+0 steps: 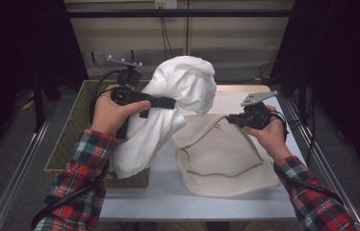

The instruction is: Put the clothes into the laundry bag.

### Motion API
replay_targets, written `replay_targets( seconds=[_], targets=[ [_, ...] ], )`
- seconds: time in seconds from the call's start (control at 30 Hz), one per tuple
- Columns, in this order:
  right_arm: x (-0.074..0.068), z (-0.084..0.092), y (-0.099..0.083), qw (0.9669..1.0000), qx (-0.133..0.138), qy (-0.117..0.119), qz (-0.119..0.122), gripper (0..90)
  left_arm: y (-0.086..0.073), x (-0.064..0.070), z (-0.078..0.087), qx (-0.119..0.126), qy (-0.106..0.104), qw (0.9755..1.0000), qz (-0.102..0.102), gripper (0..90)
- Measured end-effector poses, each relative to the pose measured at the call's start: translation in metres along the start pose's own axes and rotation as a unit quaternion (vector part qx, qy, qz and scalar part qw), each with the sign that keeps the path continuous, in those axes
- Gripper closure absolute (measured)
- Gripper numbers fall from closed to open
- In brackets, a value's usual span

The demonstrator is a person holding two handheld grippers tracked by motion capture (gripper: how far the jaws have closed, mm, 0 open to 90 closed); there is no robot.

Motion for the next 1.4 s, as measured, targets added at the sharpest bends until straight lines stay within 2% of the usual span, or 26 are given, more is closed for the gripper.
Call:
replay_targets(
  seconds=[0.1,0.27,0.43,0.47,0.5,0.6,0.63,0.73,0.77,0.83,0.93,1.0,1.07,1.1,1.13,1.17,1.2,1.23,1.27,1.33,1.4],
  targets=[
    [0.001,0.0,0.002,1.0,0.0,-0.005,-0.006,88.2,-0.003,0.006,-0.005,-0.01,-0.016,0.9998,-0.005,61.4],
    [0.003,-0.001,0.003,1.0,0.003,-0.003,-0.007,88.2,-0.007,0.012,-0.012,-0.022,-0.031,0.9992,-0.016,61.4],
    [0.005,-0.002,0.004,0.9999,0.006,-0.004,-0.014,88.2,-0.011,0.019,-0.017,-0.034,-0.049,0.9981,-0.016,61.4],
    [0.005,-0.002,0.004,0.9999,0.006,-0.004,-0.014,88.2,-0.012,0.02,-0.019,-0.037,-0.057,0.9974,-0.022,61.4],
    [0.005,-0.002,0.004,0.9999,0.007,-0.003,-0.014,88.2,-0.013,0.023,-0.02,-0.044,-0.054,0.9972,-0.026,61.4],
    [0.007,-0.002,0.005,0.9998,0.007,-0.006,-0.018,88.2,-0.016,0.029,-0.024,-0.049,-0.071,0.9961,-0.022,61.4],
    [0.007,-0.002,0.006,0.9998,0.006,-0.006,-0.018,88.2,-0.017,0.03,-0.026,-0.056,-0.073,0.9952,-0.036,61.4],
    [0.007,-0.002,0.006,0.9997,0.007,-0.006,-0.021,88.2,-0.02,0.035,-0.03,-0.066,-0.081,0.9939,-0.036,61.4],
    [0.007,-0.002,0.007,0.9997,0.01,-0.005,-0.021,88.2,-0.021,0.035,-0.032,-0.071,-0.08,0.9933,-0.044,61.4],
    [0.007,-0.001,0.008,0.9996,0.01,-0.004,-0.024,88.2,-0.023,0.037,-0.036,-0.073,-0.083,0.9932,-0.037,61.4],
    [0.007,-0.001,0.009,0.9996,0.014,-0.004,-0.024,88.2,-0.027,0.036,-0.042,-0.088,-0.102,0.99,-0.042,61.4],
    [0.008,0.0,0.009,0.9996,0.014,-0.003,-0.025,88.2,-0.031,0.037,-0.048,-0.096,-0.109,0.9887,-0.037,61.4],
    [0.009,0.0,0.009,0.9995,0.014,-0.004,-0.026,88.2,-0.033,0.038,-0.053,-0.109,-0.113,0.9865,-0.044,61.4],
    [0.009,0.001,0.009,0.9995,0.016,-0.002,-0.027,88.2,-0.035,0.039,-0.057,-0.115,-0.116,0.9859,-0.038,61.4],
    [0.01,0.002,0.01,0.9995,0.017,-0.003,-0.027,88.2,-0.036,0.039,-0.06,-0.123,-0.111,0.9852,-0.044,61.3],
    [0.011,0.003,0.01,0.9994,0.02,-0.004,-0.027,88.2,-0.038,0.039,-0.067,-0.131,-0.115,0.9837,-0.044,61.3],
    [0.011,0.003,0.01,0.9994,0.02,-0.004,-0.027,88.2,-0.038,0.039,-0.067,-0.131,-0.115,0.9837,-0.044,61.3],
    [0.011,0.005,0.011,0.9994,0.019,-0.004,-0.027,88.2,-0.041,0.041,-0.075,-0.146,-0.111,0.9819,-0.047,61.3],
    [0.011,0.005,0.011,0.9994,0.019,-0.004,-0.027,88.2,-0.041,0.041,-0.075,-0.146,-0.111,0.9819,-0.047,61.3],
    [0.012,0.009,0.012,0.9993,0.023,-0.001,-0.03,88.2,-0.044,0.042,-0.087,-0.165,-0.105,0.9794,-0.05,61.2],
    [0.012,0.01,0.013,0.9992,0.025,-0.002,-0.032,88.2,-0.045,0.043,-0.091,-0.169,-0.099,0.9793,-0.05,61.2]
  ],
)
Point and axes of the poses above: each handheld gripper's, and its own axes: z roughly backward along the jaws, y roughly out of its top, x roughly to its right, the point moved 1 cm from there along -z, roughly forward along the jaws, and after that the axes turned 1 degree about z, right-handed, at the moved point
